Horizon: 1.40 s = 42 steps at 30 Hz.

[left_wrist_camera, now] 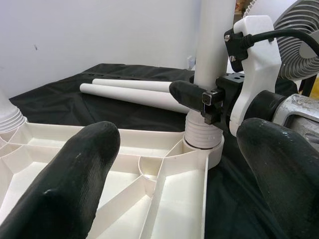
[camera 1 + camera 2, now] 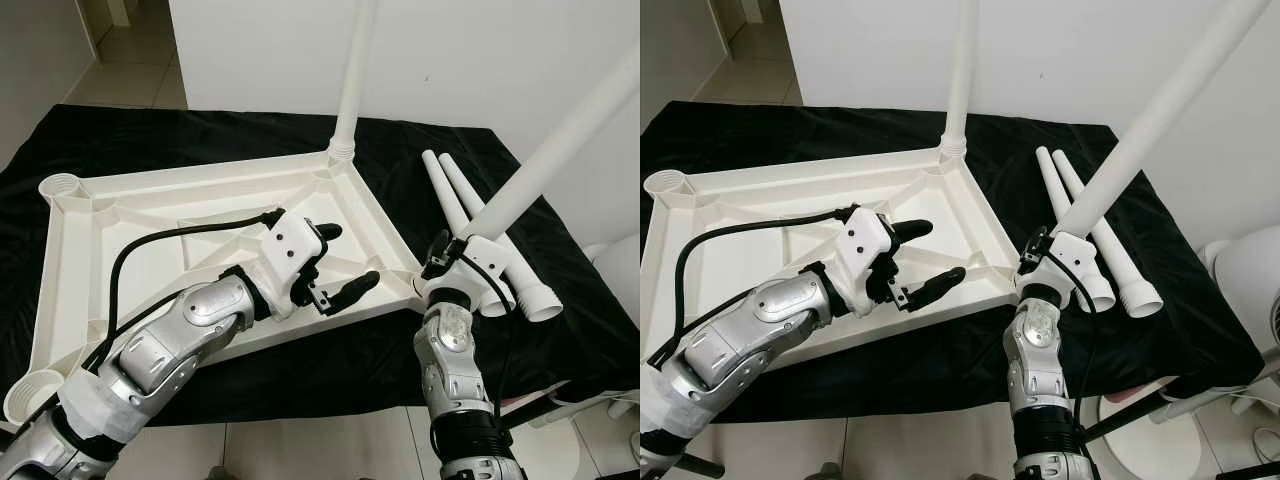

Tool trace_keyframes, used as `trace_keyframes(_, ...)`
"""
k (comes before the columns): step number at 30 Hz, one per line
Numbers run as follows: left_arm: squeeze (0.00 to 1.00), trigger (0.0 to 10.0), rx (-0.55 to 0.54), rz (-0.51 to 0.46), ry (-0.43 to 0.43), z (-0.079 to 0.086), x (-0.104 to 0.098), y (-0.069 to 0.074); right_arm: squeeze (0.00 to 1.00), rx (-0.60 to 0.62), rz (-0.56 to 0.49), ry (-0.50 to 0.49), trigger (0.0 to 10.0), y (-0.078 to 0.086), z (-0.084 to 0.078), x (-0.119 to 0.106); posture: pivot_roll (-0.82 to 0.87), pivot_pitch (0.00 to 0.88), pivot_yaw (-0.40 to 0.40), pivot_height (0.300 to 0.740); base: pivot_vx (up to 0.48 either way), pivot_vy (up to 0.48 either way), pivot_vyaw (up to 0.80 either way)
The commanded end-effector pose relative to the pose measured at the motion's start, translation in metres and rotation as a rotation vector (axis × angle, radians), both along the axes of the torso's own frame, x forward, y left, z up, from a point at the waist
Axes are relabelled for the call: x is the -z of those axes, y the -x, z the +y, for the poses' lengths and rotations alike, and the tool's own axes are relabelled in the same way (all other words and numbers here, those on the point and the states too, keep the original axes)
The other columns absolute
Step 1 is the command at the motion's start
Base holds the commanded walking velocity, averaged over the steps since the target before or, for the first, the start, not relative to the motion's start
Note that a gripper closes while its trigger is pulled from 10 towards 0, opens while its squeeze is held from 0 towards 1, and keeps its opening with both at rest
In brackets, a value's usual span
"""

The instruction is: Building children table

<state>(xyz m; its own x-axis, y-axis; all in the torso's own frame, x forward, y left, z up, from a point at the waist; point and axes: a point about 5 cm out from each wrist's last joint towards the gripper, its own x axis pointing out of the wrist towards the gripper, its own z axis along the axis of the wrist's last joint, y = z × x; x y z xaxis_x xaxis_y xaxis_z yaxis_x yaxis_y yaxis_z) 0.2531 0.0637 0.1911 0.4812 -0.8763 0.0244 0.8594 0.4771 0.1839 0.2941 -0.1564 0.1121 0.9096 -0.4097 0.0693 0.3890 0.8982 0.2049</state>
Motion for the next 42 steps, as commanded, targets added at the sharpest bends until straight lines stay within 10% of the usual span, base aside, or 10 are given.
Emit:
trace_keyframes(1,0.00,10.0,0.273,-0.003,-0.051,-0.006,0.001,0.015,0.00,0.073,0.193,-0.043,10.0,0.017,-0.012,0.042,0.07,0.000,-0.053,0.740,0.000,0.000,0.00)
trace_keyframes(13,0.00,10.0,0.275,-0.006,-0.051,-0.007,0.001,0.014,0.00,-0.037,0.121,0.140,10.0,0.004,-0.012,0.024,0.07,0.000,-0.051,0.740,0.000,0.000,0.00)
trace_keyframes(42,0.00,10.0,0.279,-0.003,-0.041,-0.010,0.000,0.015,0.00,-0.011,0.141,0.097,10.0,0.008,-0.009,0.029,0.06,0.011,-0.052,0.740,0.000,0.000,0.00)
